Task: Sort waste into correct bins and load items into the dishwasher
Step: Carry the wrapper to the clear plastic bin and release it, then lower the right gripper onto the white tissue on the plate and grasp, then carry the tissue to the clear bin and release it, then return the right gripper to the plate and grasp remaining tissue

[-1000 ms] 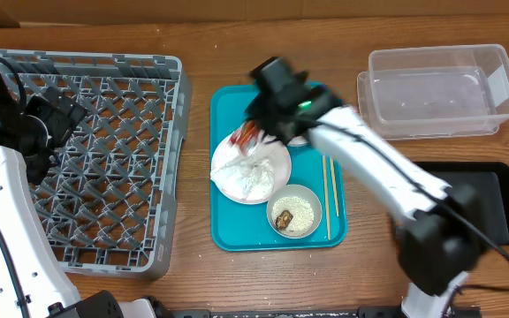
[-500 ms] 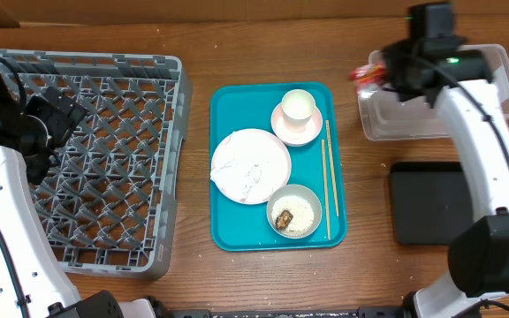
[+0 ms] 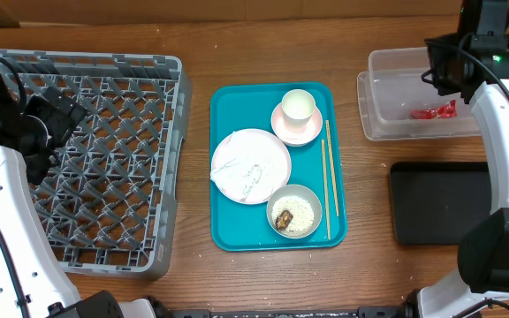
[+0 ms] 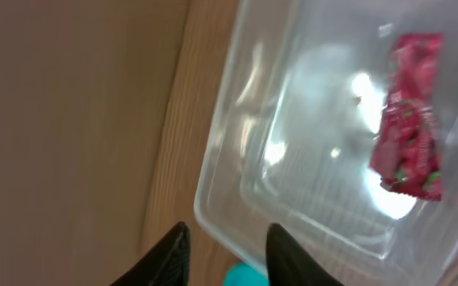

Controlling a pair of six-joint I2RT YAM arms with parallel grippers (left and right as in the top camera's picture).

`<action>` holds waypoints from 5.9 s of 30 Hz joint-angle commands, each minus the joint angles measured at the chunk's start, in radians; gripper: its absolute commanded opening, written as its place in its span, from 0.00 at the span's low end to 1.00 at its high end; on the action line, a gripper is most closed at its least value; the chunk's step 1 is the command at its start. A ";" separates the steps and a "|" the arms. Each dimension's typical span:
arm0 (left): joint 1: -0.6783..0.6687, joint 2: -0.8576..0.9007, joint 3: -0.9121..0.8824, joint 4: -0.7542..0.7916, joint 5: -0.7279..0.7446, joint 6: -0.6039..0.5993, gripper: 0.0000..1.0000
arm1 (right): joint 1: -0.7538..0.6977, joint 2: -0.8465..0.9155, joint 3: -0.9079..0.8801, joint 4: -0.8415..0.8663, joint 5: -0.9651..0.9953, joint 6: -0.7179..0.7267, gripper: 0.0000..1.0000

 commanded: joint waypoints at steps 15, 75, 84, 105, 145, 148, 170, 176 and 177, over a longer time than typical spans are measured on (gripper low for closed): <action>0.003 -0.004 0.014 0.000 -0.003 -0.013 1.00 | 0.434 0.005 0.016 -0.158 -0.427 -0.537 0.71; 0.003 -0.004 0.014 0.000 -0.003 -0.013 1.00 | 0.861 0.190 -0.235 0.057 -0.061 -0.165 0.05; 0.003 -0.004 0.014 0.000 -0.003 -0.013 1.00 | 0.811 0.105 -0.081 -0.079 -0.061 -0.229 0.04; 0.003 -0.004 0.014 0.000 -0.003 -0.013 1.00 | 0.257 -0.079 0.054 -0.163 -0.025 -0.260 0.04; 0.003 -0.004 0.014 0.000 -0.003 -0.013 1.00 | 0.447 0.053 0.042 -0.234 -0.390 -0.691 0.97; 0.003 -0.004 0.014 0.000 -0.003 -0.013 1.00 | 0.570 0.073 0.042 -0.230 -0.243 -0.583 0.99; 0.003 -0.004 0.014 0.000 -0.003 -0.013 1.00 | 0.830 0.328 0.042 -0.225 -0.074 -0.292 0.52; 0.003 -0.004 0.014 0.000 -0.003 -0.013 1.00 | 0.861 0.374 0.042 -0.230 -0.090 -0.292 0.49; 0.003 -0.004 0.014 0.000 -0.003 -0.012 1.00 | 0.868 0.379 0.042 -0.226 -0.091 -0.291 0.49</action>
